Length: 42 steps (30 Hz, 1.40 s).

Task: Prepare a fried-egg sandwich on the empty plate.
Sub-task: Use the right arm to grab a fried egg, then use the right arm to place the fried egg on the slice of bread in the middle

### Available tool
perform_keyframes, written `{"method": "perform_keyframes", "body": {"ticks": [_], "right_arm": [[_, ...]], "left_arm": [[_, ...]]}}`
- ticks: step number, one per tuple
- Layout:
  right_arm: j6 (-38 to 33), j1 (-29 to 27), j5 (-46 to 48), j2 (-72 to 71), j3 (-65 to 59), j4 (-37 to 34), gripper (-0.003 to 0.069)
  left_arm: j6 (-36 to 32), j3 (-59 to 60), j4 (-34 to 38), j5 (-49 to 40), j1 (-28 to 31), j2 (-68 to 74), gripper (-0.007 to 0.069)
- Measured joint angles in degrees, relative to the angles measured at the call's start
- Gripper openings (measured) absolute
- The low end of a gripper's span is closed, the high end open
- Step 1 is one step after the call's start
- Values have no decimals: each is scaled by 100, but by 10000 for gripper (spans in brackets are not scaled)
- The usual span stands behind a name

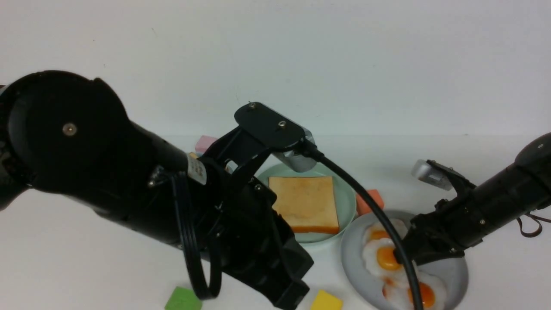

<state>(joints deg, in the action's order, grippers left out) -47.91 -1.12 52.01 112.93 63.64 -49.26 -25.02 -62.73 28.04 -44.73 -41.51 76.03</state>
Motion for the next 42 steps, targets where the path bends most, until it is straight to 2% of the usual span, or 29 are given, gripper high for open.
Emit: {"method": "perform_keyframes", "body": {"ticks": [1, 2, 3, 5, 7, 18, 23, 27, 29, 32, 37, 42], "right_arm": [[-17, 0, 11, 16, 5, -13, 272], [-22, -5, 26, 28, 5, -27, 222], [-22, -5, 26, 27, 5, -27, 213], [-22, -5, 26, 33, 5, -30, 118], [-22, -25, 52, 33, 5, -49, 78], [-178, -399, 551, -35, -1, -256, 78], [-355, -456, 784, -355, 12, -665, 77], [-380, -445, 1062, -425, 147, -1200, 77], [-348, -364, 1061, -425, 280, -1391, 77], [-31, -25, 891, -425, 653, -1255, 77], [976, 766, 562, -119, 1772, -803, 77], [1612, 1146, 373, 636, 2813, -802, 77]], "left_arm": [[0, 0, -23, 0, 0, 0, -13], [0, 0, -45, 0, 0, 0, -13], [6, 0, -50, 0, 0, 0, -13], [10, 0, -88, 0, 0, 0, -13], [39, 0, -100, 0, 0, 0, -13], [385, 0, -359, 0, 0, 0, -13], [447, 0, -628, 0, 46, 0, -13], [447, 0, -652, 0, 338, -5, -13], [447, 0, -681, 0, 569, -16, -13], [447, 31, -701, -56, 889, -101, -13], [451, 414, -713, -183, 1392, -355, -10], [464, 786, -731, -197, 1648, -481, -10]]}}
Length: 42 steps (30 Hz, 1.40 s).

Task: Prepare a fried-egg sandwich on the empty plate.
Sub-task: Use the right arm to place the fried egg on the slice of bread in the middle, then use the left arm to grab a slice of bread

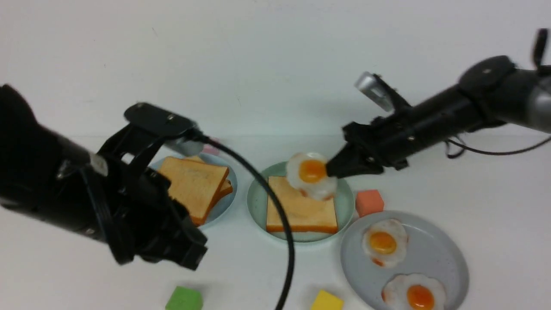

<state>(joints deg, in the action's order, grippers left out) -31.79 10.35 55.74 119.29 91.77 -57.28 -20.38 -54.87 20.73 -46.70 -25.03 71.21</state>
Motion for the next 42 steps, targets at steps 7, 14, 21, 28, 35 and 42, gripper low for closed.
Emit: {"method": "perform_keyframes", "body": {"ticks": [7, 14, 21, 28, 35, 42], "right_arm": [[297, 113, -181, 923, 578, 0, 77], [311, 118, -503, 1250, 630, 86, 120], [311, 169, -514, 1186, 656, 323, 336], [676, 169, -283, 598, 656, 1580, 441], [1134, 169, 214, -889, 656, 2691, 441], [824, 742, 328, -2314, 70, 3150, 441]], "left_arm": [[0, 24, 169, 273, 52, 0, -10], [0, 24, 292, 304, 52, 0, -8], [0, 24, 304, 259, 52, 0, -8], [460, 24, 304, 701, 52, 0, -4], [1693, -107, -28, 1116, 559, 329, 3], [2752, -538, -106, 497, 1838, 963, 20]]}}
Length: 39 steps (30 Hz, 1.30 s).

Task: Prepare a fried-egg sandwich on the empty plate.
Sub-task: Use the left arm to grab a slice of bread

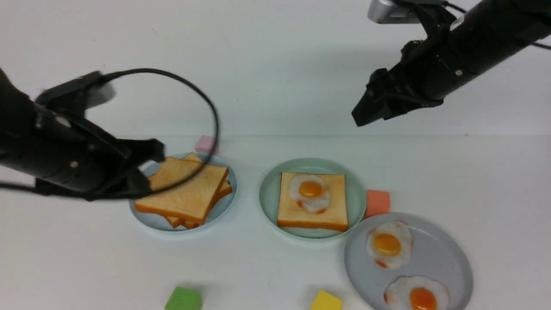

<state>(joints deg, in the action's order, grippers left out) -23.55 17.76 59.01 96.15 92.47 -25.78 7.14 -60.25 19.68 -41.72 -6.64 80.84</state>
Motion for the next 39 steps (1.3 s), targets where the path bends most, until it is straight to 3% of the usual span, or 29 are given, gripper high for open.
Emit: {"method": "perform_keyframes", "body": {"ticks": [7, 12, 14, 18, 23, 29, 33, 35, 39], "right_arm": [[74, 1079, -43, -949, -1279, 545, 412], [392, 1625, 227, -1425, -1859, 671, 184], [474, 1758, 271, -1629, -2013, 671, 37], [522, 1804, 424, -1873, -2089, 671, -11], [527, 1817, 565, -2106, -2091, 633, -11], [527, 1817, 658, -2157, -2091, 606, -10], [527, 1817, 663, -2164, -2096, 601, -6], [533, 1817, 663, -2168, -2096, 590, -6], [616, 1817, 663, -2174, -2096, 590, -3]], "left_arm": [[480, -349, -29, -49, 347, 691, 162], [574, -816, -7, -56, 347, 1484, 328], [565, -1113, -72, -45, 347, 1825, 390], [241, -1644, -288, -51, 347, 2389, 447], [-364, -2031, -417, -62, 347, 2952, 458], [-472, -2108, -328, -43, 361, 3351, 454], [-510, -2143, -249, -58, 367, 3416, 391], [-526, -2154, -249, -77, 367, 3428, 318], [-532, -2183, -242, -133, 367, 3444, 297]]}}
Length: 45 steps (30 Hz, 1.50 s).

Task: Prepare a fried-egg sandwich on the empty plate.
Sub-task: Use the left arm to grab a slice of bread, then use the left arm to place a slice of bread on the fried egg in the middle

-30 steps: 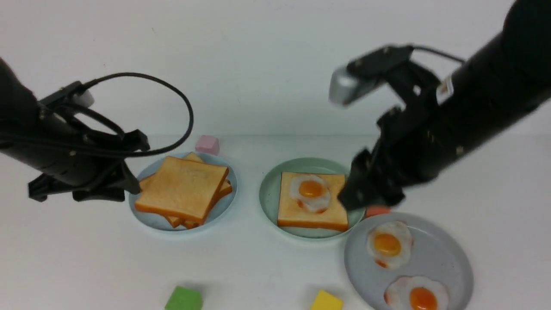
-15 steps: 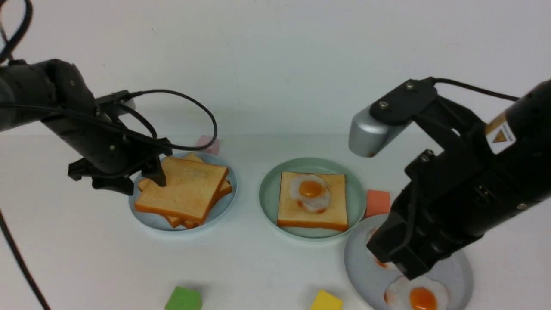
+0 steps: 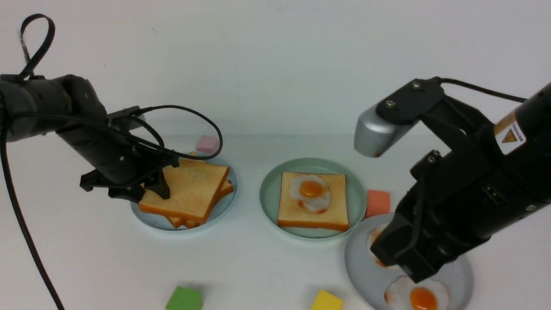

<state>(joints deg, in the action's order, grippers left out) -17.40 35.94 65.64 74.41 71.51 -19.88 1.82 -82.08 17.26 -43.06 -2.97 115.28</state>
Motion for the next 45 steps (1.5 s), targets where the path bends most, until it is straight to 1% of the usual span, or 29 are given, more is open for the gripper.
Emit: {"method": "perform_keyframes", "body": {"ticks": [8, 10, 11, 12, 14, 16, 19, 22, 23, 24, 27, 29, 30, 33, 37, 40, 45], "right_arm": [[169, 0, 45, -163, 0, 52, 4], [313, 0, 32, -246, 0, 109, 6], [490, 0, 0, -311, 0, 203, 7], [639, 0, -40, -365, 0, 306, 7], [933, 0, -110, -442, 0, 585, 9], [1378, 0, -154, -497, 0, 1061, 11], [1880, 0, -154, -504, 0, 1720, 15], [2385, 0, -144, -509, 0, 2315, 19], [2438, 0, -143, -509, 0, 2352, 20], [2613, 0, -133, -516, 0, 2576, 21], [2964, 0, -133, -516, 0, 2922, 25], [3293, 0, -167, -516, 0, 3031, 29], [3317, 0, -167, -516, 0, 3038, 29], [3606, 0, -179, -516, 0, 3037, 39], [3734, 0, -194, -516, 0, 3047, 49], [3750, 0, -194, -516, 0, 3041, 52], [3762, 0, -194, -516, 0, 2907, 60]], "left_arm": [[24, 52, -48, -251, 0, -297, 289], [24, 86, 16, -333, 0, -462, 272], [24, 96, 136, -387, 0, -645, 233], [24, 96, 240, -418, 0, -755, 210], [-12, 105, 591, -443, 0, -1025, 176], [-182, 187, 1137, -454, -37, -1192, 175], [-447, 303, 1625, -411, -172, -1224, 175], [-652, 448, 1991, -177, -425, -1187, 175], [-681, 463, 2039, -138, -492, -1180, 175], [-800, 499, 2201, -10, -659, -1166, 175], [-1056, 503, 2590, 336, -1029, -1088, 175], [-1170, 503, 2926, 620, -1387, -948, 175], [-1186, 503, 2955, 662, -1416, -913, 175], [-1224, 494, 3363, 905, -1733, -596, 175], [-1236, 487, 3986, 1130, -1800, -181, 175], [-1383, 487, 4449, 1284, -1800, 56, 175], [-2102, 476, 5223, 1417, -1800, 323, 175]]}}
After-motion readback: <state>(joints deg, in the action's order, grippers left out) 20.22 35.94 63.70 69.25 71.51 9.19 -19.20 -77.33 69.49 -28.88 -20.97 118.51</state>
